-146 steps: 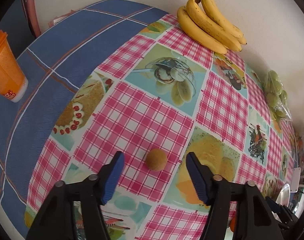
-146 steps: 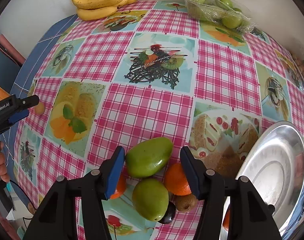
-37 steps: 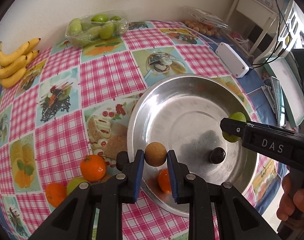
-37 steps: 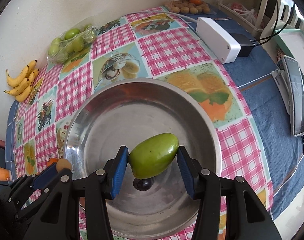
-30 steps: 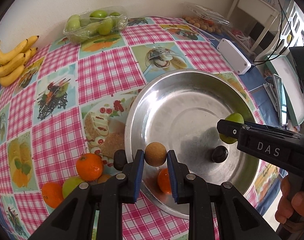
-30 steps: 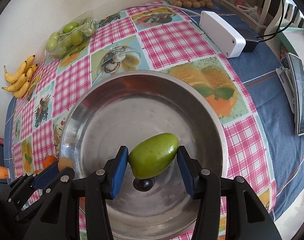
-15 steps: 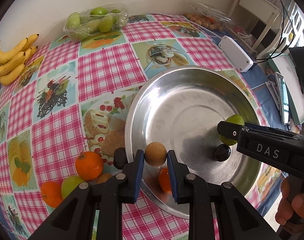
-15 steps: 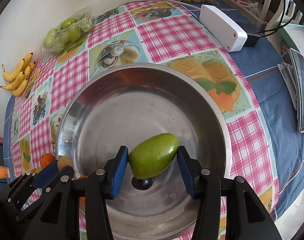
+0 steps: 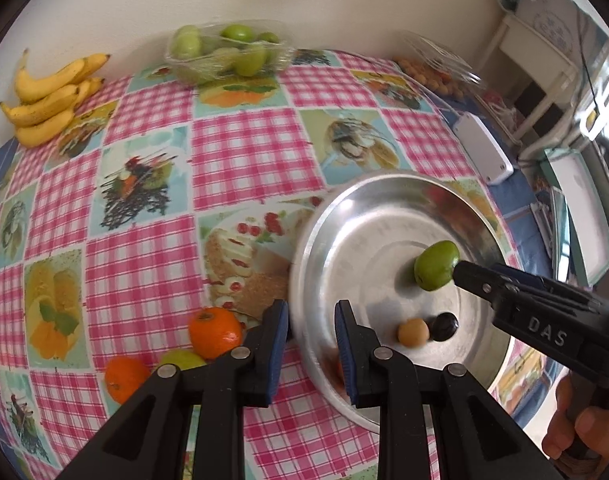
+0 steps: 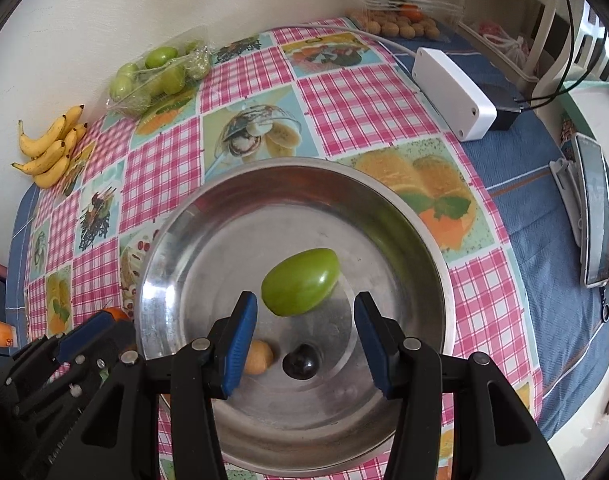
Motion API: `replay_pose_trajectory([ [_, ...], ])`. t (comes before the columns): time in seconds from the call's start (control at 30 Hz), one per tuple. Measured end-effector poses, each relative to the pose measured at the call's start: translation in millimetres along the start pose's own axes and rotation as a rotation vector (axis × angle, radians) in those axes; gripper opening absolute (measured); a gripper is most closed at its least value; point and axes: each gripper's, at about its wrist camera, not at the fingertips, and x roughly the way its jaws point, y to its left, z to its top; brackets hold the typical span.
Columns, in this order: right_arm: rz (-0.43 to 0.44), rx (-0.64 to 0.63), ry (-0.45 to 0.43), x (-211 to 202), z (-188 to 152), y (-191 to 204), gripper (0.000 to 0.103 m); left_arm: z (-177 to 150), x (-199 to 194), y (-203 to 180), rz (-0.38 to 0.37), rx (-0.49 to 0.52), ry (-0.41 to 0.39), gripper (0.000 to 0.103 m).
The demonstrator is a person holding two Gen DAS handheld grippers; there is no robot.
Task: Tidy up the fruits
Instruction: 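Lower the brown fruit into the steel bowl with the left tool while the right tool releases the mango there, then withdraw both open tools from the bowl toward the remaining fruit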
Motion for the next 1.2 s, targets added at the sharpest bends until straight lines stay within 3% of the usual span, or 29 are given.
replay_pose_trajectory([
  [0.3,0.002,-0.036,0.02,6,0,12,0.052,-1,-3,71,0.092,-0.197,0.004,0.033],
  [0.4,-0.001,-0.042,0.026,7,0,15,0.052,-3,-2,89,0.099,-0.246,0.011,0.044],
  [0.47,-0.004,-0.048,0.03,9,0,17,0.052,-5,-3,99,0.117,-0.27,0.013,0.057],
  [0.7,-0.017,-0.071,0.038,10,1,26,0.052,-9,-3,122,0.159,-0.334,0.022,0.07],
  [0.77,-0.019,-0.067,0.041,12,1,26,0.056,-10,-2,125,0.165,-0.338,0.026,0.077],
  [0.83,-0.02,-0.058,0.045,14,1,25,0.068,-11,-1,126,0.165,-0.34,0.029,0.08],
  [1.0,-0.021,-0.034,0.049,17,1,21,0.077,-12,0,127,0.17,-0.339,0.029,0.095],
  [1.2,-0.024,-0.016,0.057,19,-1,19,0.08,-13,1,130,0.18,-0.347,0.029,0.102],
])
